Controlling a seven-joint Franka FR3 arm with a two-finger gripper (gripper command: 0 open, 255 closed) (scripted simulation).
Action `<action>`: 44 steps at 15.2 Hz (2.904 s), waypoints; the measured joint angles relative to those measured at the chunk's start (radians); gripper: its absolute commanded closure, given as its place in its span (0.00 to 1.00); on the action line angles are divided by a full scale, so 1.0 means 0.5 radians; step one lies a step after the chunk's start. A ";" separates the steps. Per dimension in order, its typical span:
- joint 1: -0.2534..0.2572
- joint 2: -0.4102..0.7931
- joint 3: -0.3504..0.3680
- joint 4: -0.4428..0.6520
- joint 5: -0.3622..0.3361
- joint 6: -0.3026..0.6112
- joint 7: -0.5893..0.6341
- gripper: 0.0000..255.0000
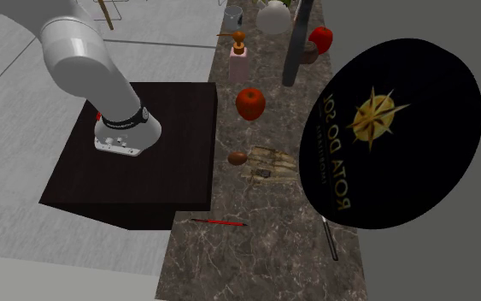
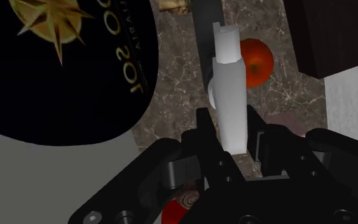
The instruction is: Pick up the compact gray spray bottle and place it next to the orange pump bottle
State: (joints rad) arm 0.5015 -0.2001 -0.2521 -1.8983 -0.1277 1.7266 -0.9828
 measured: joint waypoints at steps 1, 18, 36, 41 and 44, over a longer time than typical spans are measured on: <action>0.021 0.014 0.030 0.018 0.008 -0.009 0.048 1.00; 0.288 0.458 0.343 0.433 0.098 -0.035 0.610 1.00; 0.285 0.489 0.340 -0.014 0.091 0.441 0.643 1.00; 0.284 0.522 0.340 -0.104 0.089 0.564 0.652 1.00; 0.283 0.542 0.339 -0.166 0.088 0.646 0.657 1.00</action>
State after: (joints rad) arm 0.6430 0.0710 -0.0824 -1.9813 -0.0837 2.0494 -0.6542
